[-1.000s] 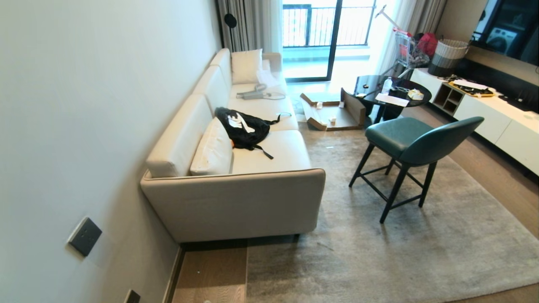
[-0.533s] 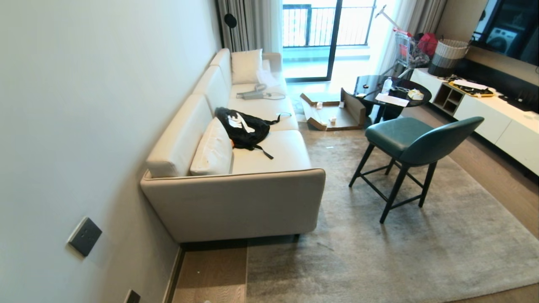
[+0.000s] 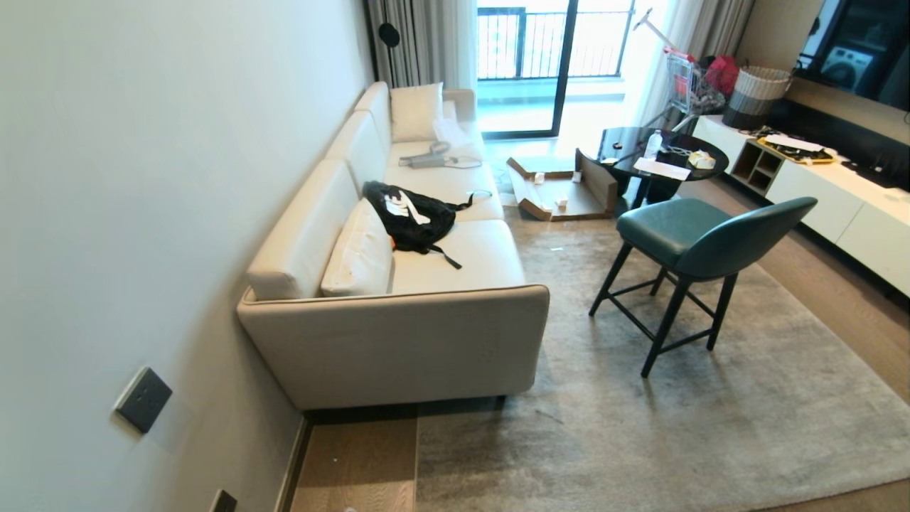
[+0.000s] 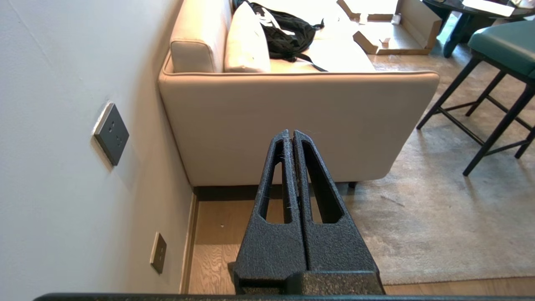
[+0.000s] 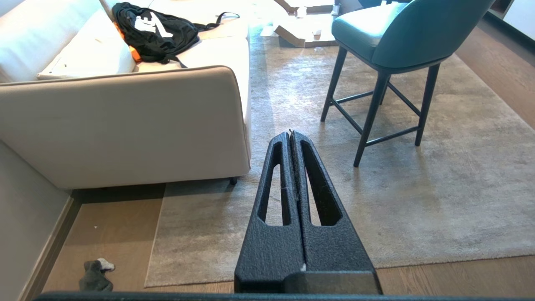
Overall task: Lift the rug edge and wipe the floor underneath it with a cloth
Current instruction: Pick up the rag
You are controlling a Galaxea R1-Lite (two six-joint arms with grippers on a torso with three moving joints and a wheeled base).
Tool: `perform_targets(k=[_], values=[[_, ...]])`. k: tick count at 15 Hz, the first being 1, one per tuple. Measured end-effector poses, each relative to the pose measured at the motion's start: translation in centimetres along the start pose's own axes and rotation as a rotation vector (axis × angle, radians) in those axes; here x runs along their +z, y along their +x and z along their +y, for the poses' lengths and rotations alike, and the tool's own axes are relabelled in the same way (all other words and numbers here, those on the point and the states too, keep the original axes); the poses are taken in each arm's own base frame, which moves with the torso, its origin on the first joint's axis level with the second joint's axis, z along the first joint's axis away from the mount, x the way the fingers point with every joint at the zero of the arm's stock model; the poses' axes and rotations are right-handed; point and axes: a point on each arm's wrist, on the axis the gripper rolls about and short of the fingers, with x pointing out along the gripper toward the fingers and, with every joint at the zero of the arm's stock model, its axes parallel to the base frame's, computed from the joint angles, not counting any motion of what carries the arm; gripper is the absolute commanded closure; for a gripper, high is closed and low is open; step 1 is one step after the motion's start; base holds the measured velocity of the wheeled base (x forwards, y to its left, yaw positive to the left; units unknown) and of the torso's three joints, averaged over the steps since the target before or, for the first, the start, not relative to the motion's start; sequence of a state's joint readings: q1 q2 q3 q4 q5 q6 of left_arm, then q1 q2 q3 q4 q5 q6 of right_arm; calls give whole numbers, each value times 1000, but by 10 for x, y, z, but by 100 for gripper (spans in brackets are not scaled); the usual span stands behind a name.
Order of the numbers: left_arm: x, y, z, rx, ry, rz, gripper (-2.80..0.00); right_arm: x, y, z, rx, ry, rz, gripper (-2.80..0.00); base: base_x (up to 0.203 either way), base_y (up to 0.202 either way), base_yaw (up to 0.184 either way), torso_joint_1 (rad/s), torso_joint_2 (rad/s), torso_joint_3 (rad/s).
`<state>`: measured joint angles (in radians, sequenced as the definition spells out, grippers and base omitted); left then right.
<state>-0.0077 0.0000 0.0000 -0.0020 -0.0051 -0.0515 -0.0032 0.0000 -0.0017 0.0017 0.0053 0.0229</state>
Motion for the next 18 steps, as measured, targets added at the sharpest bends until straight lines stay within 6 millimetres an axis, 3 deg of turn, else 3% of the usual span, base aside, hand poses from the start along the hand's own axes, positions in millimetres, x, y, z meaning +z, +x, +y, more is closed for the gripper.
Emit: perform_targets(k=[13, 18], values=[[0, 0, 0, 0, 0, 0, 0, 0, 0, 0, -1, 11, 0, 0, 0, 0, 0, 0, 0, 0], [0, 0, 0, 0, 0, 0, 0, 0, 0, 0, -1, 12, 0, 0, 0, 0, 0, -119, 295, 174]])
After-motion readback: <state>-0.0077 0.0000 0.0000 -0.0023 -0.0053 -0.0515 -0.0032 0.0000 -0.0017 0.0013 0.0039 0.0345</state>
